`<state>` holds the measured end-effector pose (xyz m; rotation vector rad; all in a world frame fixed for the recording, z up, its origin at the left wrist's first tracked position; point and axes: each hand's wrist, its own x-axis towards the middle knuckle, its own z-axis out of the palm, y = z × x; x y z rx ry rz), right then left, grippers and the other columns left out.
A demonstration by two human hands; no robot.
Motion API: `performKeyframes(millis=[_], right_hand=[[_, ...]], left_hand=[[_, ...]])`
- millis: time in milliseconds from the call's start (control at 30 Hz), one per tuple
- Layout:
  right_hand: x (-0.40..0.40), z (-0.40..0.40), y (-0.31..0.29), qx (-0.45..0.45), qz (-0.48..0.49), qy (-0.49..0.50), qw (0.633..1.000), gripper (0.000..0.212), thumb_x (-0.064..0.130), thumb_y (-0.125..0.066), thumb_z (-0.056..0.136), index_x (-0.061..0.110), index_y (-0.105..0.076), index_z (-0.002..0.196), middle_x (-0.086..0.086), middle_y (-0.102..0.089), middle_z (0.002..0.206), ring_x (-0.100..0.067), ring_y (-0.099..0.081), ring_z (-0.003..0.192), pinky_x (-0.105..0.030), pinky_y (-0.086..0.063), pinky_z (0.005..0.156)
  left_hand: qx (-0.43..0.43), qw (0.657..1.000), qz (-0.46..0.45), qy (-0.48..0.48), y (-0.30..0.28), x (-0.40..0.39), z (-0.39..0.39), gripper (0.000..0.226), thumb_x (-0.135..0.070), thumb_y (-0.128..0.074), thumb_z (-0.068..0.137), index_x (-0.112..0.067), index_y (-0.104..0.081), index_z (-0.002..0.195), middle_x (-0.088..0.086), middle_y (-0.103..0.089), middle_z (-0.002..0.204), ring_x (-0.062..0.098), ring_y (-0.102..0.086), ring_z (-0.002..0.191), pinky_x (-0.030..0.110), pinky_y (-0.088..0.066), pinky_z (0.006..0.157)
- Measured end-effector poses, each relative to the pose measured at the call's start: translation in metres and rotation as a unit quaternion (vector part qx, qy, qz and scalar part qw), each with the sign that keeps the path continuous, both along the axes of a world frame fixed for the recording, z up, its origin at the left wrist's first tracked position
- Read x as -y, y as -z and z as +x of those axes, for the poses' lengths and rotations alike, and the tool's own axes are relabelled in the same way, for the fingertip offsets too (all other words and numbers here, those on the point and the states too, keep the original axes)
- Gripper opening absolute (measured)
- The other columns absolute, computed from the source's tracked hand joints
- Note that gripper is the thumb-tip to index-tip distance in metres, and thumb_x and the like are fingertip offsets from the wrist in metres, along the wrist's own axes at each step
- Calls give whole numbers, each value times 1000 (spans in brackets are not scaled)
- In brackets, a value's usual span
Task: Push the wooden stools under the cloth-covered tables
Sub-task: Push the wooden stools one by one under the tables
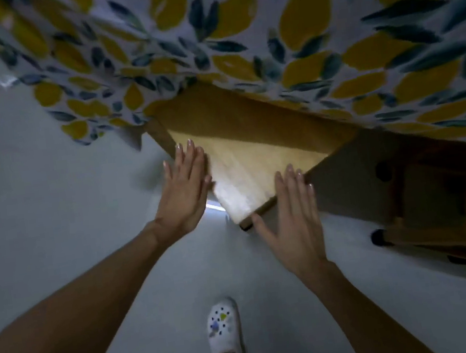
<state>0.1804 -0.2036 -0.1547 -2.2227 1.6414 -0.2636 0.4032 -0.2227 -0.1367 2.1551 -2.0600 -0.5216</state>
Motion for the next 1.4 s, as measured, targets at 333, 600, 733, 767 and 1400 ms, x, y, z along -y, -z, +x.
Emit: performKeyframes(millis=[333,600,733,767,1400], right_hand=[[39,102,28,-121,-45,24,991,91,66,-36,87,7,-13,152,-15,-8,161,-28,-6,148,-49,-8,119],[33,94,25,-146,-59,-8,988,88,61,-38,90,5,-10,152,-15,-6,161,-27,-4,149,-49,-10,119],[22,74,22,-149,-42,-58,986,87,60,-37,90,7,-8,152,-13,-5,161,-25,0,149,-47,-7,120],[18,67,21,-148,-38,-75,985,87,61,-36,90,8,-9,152,-12,-5,161,-24,0,149,-47,-8,120],[-15,19,16,-200,-34,-208,957,88,70,-31,89,11,-17,152,-14,-14,160,-28,-11,148,-49,-18,117]], left_hand=[[58,988,-24,140,33,83,48,58,-41,-16,100,-14,-6,151,10,-5,160,28,2,147,44,7,116],[46,991,-64,106,38,69,41,57,-37,-19,100,-13,-12,151,8,-11,159,24,-3,147,36,3,117],[34,997,-55,50,43,37,26,59,-39,-11,98,-12,-9,151,8,-6,160,23,2,147,39,1,119],[32,997,-57,29,44,26,18,59,-39,-11,98,-12,-8,151,8,-5,160,23,2,147,40,0,119],[97,987,5,-130,40,-88,-4,67,-54,-15,96,-18,-5,152,9,-1,160,25,6,147,44,-3,117]])
